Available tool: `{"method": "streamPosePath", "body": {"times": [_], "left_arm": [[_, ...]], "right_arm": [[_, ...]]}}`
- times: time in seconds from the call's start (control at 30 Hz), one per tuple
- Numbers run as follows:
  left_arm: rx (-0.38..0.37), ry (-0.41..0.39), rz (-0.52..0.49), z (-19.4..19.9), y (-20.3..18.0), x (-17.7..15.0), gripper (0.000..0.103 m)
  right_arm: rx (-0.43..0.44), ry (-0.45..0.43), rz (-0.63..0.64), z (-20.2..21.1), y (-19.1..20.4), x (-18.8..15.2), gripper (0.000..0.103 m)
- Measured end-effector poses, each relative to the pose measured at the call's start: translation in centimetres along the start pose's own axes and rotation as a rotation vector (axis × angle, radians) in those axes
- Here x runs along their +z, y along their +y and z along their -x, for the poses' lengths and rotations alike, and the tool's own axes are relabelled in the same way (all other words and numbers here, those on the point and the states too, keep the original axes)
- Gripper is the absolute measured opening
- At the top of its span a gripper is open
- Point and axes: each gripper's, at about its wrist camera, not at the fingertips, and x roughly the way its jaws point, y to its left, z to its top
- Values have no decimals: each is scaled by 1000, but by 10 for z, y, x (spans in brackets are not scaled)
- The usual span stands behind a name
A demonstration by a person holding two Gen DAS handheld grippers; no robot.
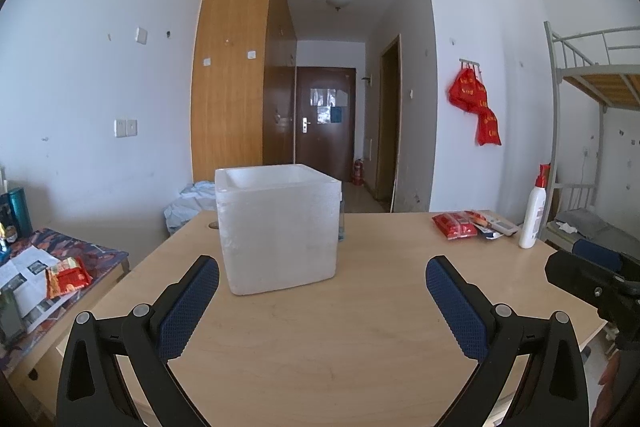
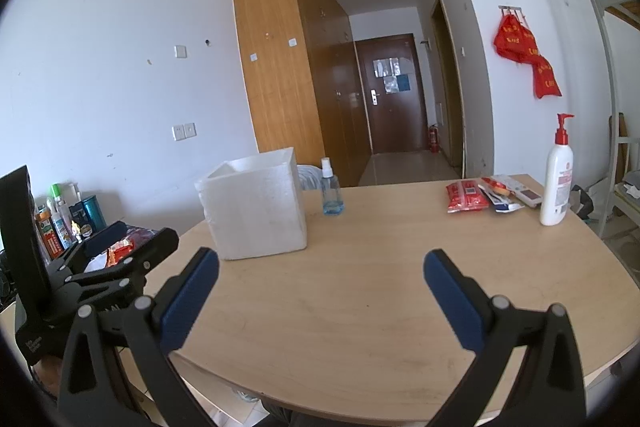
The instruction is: Organize soft objects
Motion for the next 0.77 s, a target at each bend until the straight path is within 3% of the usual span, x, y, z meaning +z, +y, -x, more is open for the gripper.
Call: {"method": "streamPosePath", "body": {"times": [0.77], "left_arm": [[16,-12,5,2,3,2,103]], "right_arm": [[7,9,6,0,2,-1,103]]}}
